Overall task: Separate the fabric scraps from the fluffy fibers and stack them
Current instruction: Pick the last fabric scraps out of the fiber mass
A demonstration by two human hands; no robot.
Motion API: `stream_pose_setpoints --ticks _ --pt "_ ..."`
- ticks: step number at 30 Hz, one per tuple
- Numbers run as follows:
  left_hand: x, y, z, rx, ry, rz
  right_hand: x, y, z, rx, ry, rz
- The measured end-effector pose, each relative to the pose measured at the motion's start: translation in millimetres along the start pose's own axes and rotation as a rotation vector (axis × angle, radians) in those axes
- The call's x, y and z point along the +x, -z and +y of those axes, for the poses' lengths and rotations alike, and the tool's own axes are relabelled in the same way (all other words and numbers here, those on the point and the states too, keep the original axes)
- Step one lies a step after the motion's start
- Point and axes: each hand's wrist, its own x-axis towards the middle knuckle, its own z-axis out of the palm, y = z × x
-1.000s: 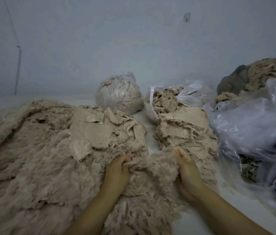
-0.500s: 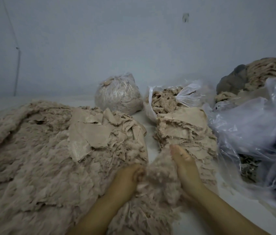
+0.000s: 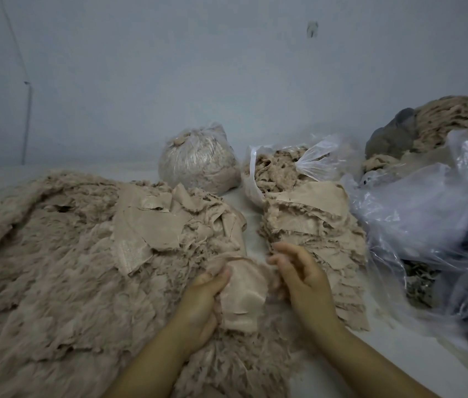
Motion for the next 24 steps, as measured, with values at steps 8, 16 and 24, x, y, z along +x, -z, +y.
stream_pose_setpoints --ticks 8,16,24 --pt "0.1 1.5 -0.2 0.074 0.036 -0.026 -3.5 -3.8 0.9 0.227 -0.368 -0.189" --pt "-2.0 -2.1 -7.1 0.507 -0.184 -0.077 -6.5 -14.4 1.2 0.146 -0.304 -0.205" --pt "5.0 12.7 9.6 0.333 -0.119 0.150 6.3 3.9 -2.5 0.278 -0.311 0.106"
